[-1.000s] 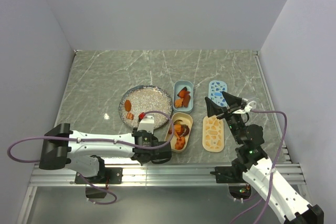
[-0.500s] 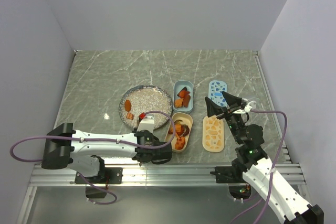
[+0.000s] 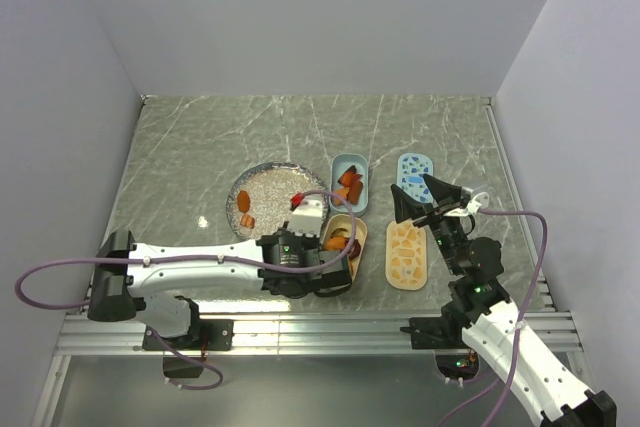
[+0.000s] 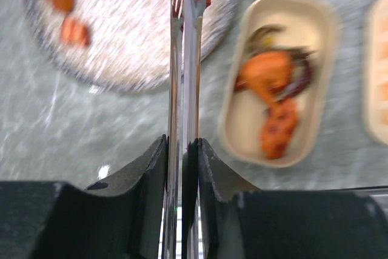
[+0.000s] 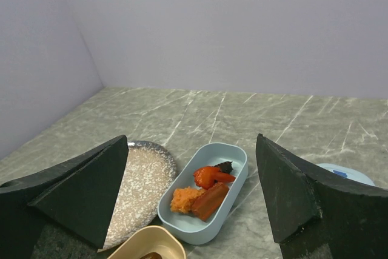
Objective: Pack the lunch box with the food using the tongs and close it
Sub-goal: Pick up the food using the clamp, then place the food into the lunch box
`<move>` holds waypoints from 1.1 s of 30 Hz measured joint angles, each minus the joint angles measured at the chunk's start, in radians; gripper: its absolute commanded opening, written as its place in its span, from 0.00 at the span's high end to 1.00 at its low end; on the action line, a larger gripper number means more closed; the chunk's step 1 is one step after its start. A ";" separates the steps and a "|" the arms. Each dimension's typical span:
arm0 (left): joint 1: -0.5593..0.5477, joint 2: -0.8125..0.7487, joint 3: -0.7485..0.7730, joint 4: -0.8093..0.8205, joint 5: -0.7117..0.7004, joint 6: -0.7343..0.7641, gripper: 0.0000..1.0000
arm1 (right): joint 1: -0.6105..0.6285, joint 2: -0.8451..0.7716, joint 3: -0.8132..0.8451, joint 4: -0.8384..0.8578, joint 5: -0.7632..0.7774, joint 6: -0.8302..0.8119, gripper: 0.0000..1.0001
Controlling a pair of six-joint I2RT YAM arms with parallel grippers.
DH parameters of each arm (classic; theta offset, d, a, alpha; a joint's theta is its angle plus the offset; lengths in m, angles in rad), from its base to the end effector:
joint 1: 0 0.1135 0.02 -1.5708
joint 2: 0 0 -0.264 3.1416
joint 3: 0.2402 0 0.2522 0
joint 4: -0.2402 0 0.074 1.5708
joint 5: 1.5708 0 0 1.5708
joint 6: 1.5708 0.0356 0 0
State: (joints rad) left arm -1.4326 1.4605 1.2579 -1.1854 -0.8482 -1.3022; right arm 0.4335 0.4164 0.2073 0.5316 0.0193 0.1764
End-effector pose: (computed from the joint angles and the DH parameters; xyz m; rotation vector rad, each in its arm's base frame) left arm 0.0624 -0.2545 0.2895 0.0543 2.2782 0.0033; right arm 0.1224 0.0559 0.2629 -0.1453 1.2566 0.5157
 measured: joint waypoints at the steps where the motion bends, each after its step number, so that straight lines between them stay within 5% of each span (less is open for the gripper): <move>1: 0.003 0.006 0.023 0.024 -0.008 0.039 0.74 | 0.000 0.000 0.000 0.000 0.000 0.002 0.07; 12: 0.151 0.049 0.068 0.426 0.060 0.475 0.76 | -0.003 -0.030 -0.006 0.000 0.022 0.010 0.07; 33: 0.028 0.056 -0.037 0.459 0.140 0.431 0.76 | -0.006 -0.019 -0.017 0.006 0.026 0.013 0.07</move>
State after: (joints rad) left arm -1.4048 1.5169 1.2205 -0.7265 -0.7082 -0.8715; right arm 0.4274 0.3977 0.1905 0.5377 0.0456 0.1898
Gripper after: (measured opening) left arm 0.283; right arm 0.926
